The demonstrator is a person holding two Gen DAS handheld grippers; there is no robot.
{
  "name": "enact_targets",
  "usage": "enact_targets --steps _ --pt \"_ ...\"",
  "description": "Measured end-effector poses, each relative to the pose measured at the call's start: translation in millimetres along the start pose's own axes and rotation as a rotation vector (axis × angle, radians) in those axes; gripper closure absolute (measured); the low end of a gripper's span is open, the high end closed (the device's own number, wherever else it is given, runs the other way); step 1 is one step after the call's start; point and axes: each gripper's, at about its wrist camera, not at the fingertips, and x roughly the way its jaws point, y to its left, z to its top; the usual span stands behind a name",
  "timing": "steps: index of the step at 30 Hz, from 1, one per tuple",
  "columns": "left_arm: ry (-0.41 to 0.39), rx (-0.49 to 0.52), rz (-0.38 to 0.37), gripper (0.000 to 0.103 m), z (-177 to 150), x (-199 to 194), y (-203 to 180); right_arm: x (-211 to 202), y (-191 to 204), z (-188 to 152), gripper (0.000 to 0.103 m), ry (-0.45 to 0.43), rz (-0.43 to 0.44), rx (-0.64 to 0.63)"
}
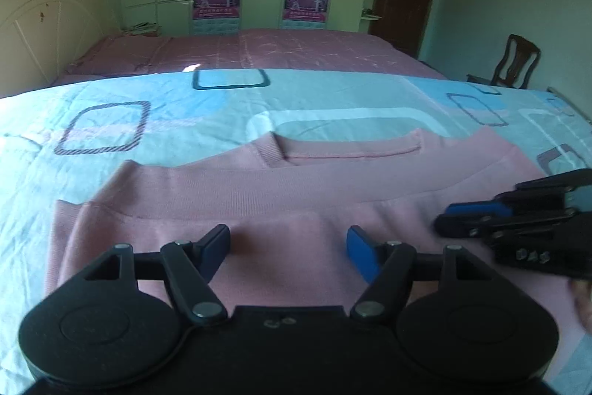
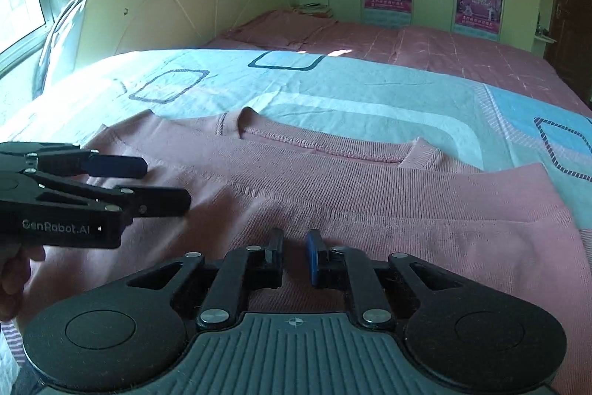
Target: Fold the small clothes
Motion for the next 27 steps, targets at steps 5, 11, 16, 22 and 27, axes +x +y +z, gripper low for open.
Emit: enact_targets --steps 5,11,16,22,27 --pt "-0.009 -0.061 0.141 0.032 -20 -9 56 -18 -85 -12 0.091 0.003 -0.301 0.161" --pt "-0.028 -0.014 0.206 0.033 -18 -25 44 -39 -83 -10 0.09 -0.024 -0.32 0.123" --pt "-0.135 0.033 0.069 0.033 -29 -61 -19 -64 -18 -23 0.051 -0.125 -0.168 0.043" --pt "-0.041 0.101 0.034 0.032 -58 -39 -66 -34 33 -55 0.052 -0.059 -0.107 -0.058" --pt "-0.087 0.074 0.041 0.032 -54 -59 -60 -48 37 -50 0.052 -0.078 -0.09 -0.056"
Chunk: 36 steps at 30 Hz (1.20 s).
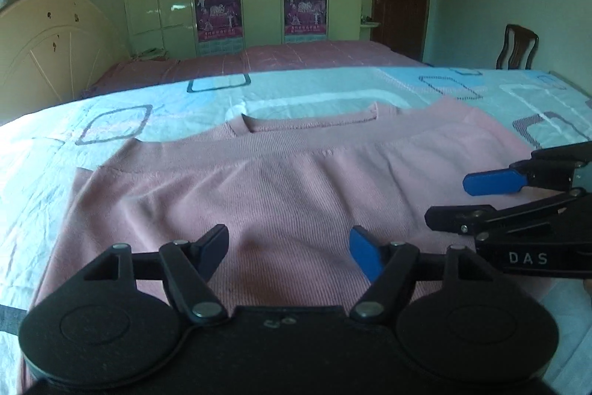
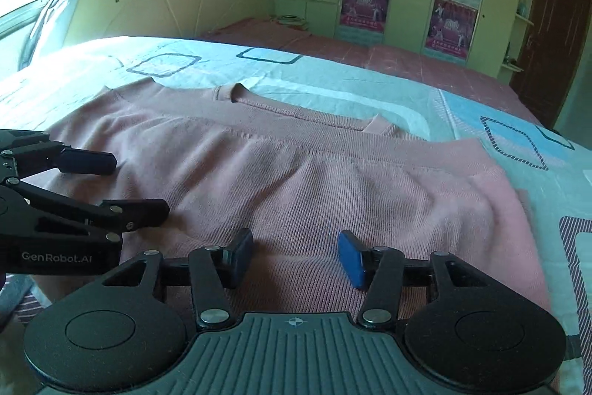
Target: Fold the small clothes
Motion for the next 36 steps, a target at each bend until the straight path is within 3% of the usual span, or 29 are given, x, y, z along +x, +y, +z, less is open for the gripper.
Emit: enact_targets --steps 3,14,17,20,23,27,32,36 --pt "0.053 0.019 0.022 0.032 -11 3 2 -1 -2 -14 0.052 0.035 -0.011 -0.018" --pt "0.054 -0.034 0.055 0.032 -12 -17 7 -27 -9 -14 0.052 0.042 -0.039 0.031" --pt "0.02 -0.039 0.058 0.032 -14 -33 4 -45 -5 -11 0.052 0.002 0.004 0.048" --pt "0.038 -0.039 0.052 0.032 -23 -37 -4 -42 12 -19 0.052 0.045 0.07 0.041" --pt "0.076 -0.033 0.06 0.032 -35 -36 -12 -31 30 -35 0.052 0.101 0.087 0.022" --pt "0.084 -0.037 0.067 0.03 -46 -44 -8 -33 29 -43 0.052 0.104 0.078 0.022" --pt "0.069 -0.104 0.147 0.03 -57 -64 30 -55 -19 -49 0.052 0.092 -0.039 0.086" --pt "0.075 -0.174 0.203 0.03 -68 -75 66 -68 -74 -69 0.052 0.143 -0.152 0.148"
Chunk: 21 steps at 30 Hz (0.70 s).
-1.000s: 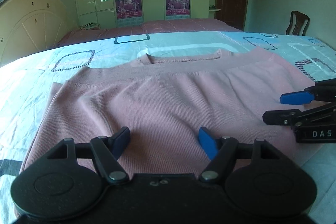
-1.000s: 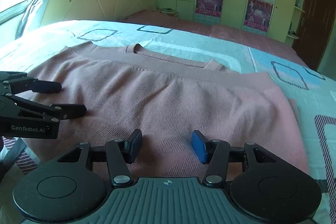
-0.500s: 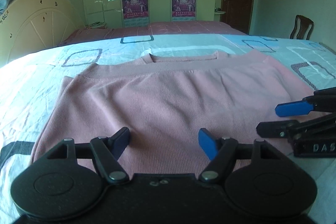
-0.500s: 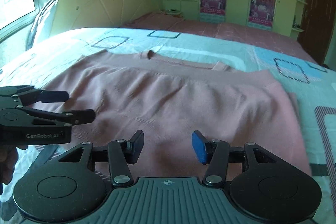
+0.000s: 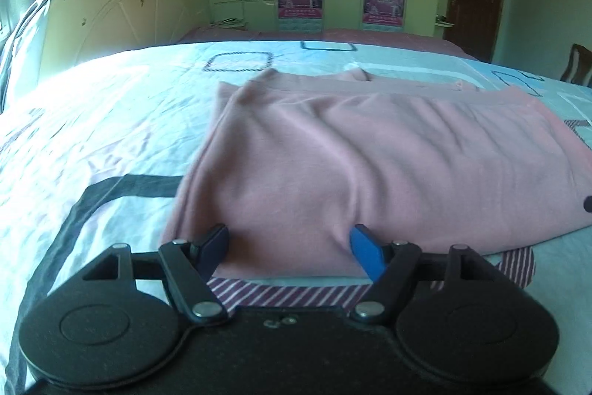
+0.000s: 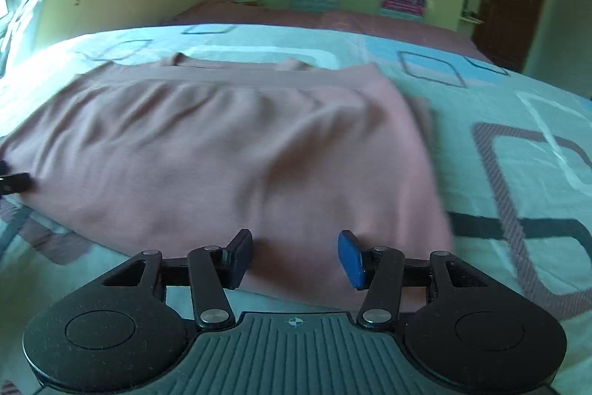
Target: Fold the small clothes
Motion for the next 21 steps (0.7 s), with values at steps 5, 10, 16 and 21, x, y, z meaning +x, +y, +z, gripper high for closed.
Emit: enact_targets --steps 5,10,16,21 --pt "-0.007 0.011 0.017 0.03 -4 -11 9 -18 -32 -10 0.052 -0.006 0.004 0.057" --pt "-0.083 -0.092 0.084 0.032 -3 -27 26 -34 -48 -6 0.052 -0.083 -0.03 0.167" --pt "0.016 -0.175 0.092 0.05 -4 -10 60 -17 -64 -8 0.082 0.012 0.025 0.209" --pt "0.016 -0.185 0.084 0.06 -3 -12 69 -23 -61 -16 0.095 0.028 -0.037 0.128"
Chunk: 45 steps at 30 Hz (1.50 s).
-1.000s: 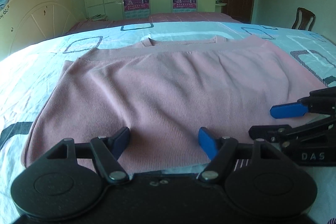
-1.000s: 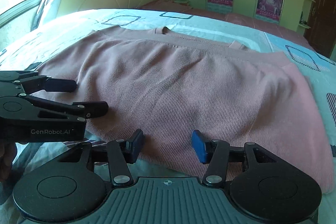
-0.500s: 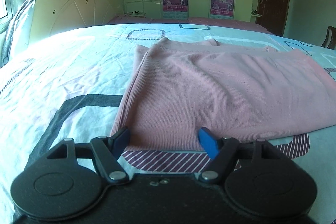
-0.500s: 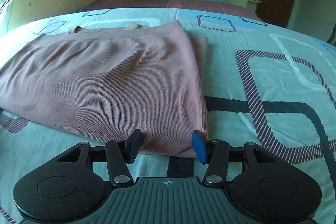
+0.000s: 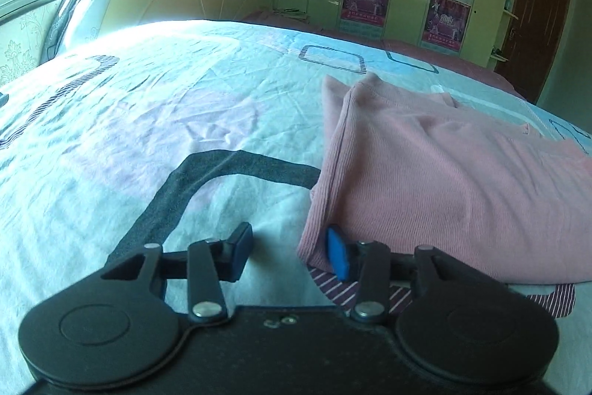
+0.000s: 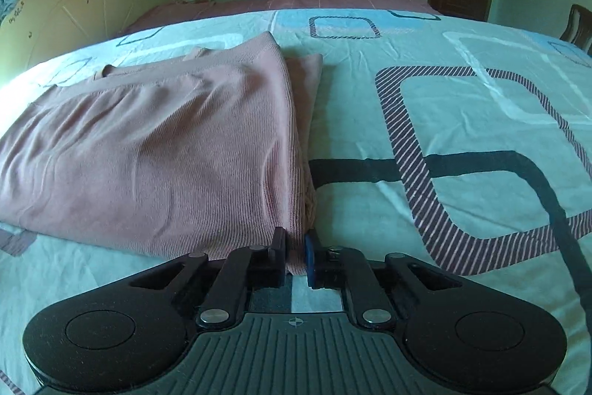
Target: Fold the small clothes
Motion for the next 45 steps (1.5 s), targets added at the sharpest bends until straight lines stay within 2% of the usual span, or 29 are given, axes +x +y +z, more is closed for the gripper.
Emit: enact_targets --steps 5,7,9,11,15,16,18,20,23,26,28,30,32,34,37,40,43,45 --pt "-0.005 -0.027 0.01 0.051 -4 -3 5 -1 1 -4 0.094 0.007 -0.028 -0.018" --pt "-0.003 -0.043 0.035 0.037 -4 -5 10 -4 3 -2 0.094 0.004 -0.041 -0.034" --pt "0.0 -0.062 0.04 0.036 -4 -11 13 -20 7 0 0.094 -0.052 -0.059 -0.039" --pt "-0.019 -0.065 0.046 0.038 -4 -22 12 -36 12 0 0.094 -0.124 -0.04 -0.07" --pt "0.0 -0.149 -0.059 0.041 -7 -30 3 -30 19 1 0.094 -0.125 -0.01 -0.064" --pt "0.018 -0.187 -0.097 0.041 -9 -28 2 -24 20 0 0.094 -0.102 -0.007 -0.055" --pt "0.05 -0.269 -0.158 0.041 -13 -21 1 -3 23 -3 0.094 0.001 -0.007 -0.044" --pt "0.06 -0.366 -0.195 0.042 -15 -12 4 -7 29 -3 0.094 -0.028 -0.012 -0.043" --pt "0.063 -0.547 -0.311 0.043 -15 2 16 -22 41 3 0.094 -0.1 0.069 -0.025" --pt "0.044 -0.608 -0.35 0.047 -13 17 18 -25 70 21 0.094 -0.14 0.156 -0.05" --pt "0.023 -0.645 -0.354 0.051 -13 25 17 -19 86 36 0.094 -0.139 0.223 -0.016" --pt "0.001 -0.682 -0.36 0.056 -13 34 16 -11 103 48 0.094 -0.129 0.248 -0.004" --pt "-0.005 -0.706 -0.358 0.068 -12 42 16 1 123 60 0.094 -0.109 0.277 -0.007" --pt "0.005 -0.728 -0.36 0.09 -10 53 17 15 143 68 0.094 -0.085 0.3 -0.02" --pt "0.025 -0.76 -0.387 0.092 -6 68 25 31 168 73 0.094 -0.057 0.322 -0.048" --pt "0.026 -0.734 -0.414 0.096 -3 69 27 40 184 74 0.094 -0.057 0.343 -0.061" --pt "-0.04 -0.776 -0.466 0.097 -5 59 36 46 196 73 0.094 -0.044 0.342 -0.077" --pt "-0.072 -0.78 -0.461 0.097 -7 51 39 58 200 68 0.094 0.003 0.307 -0.092"
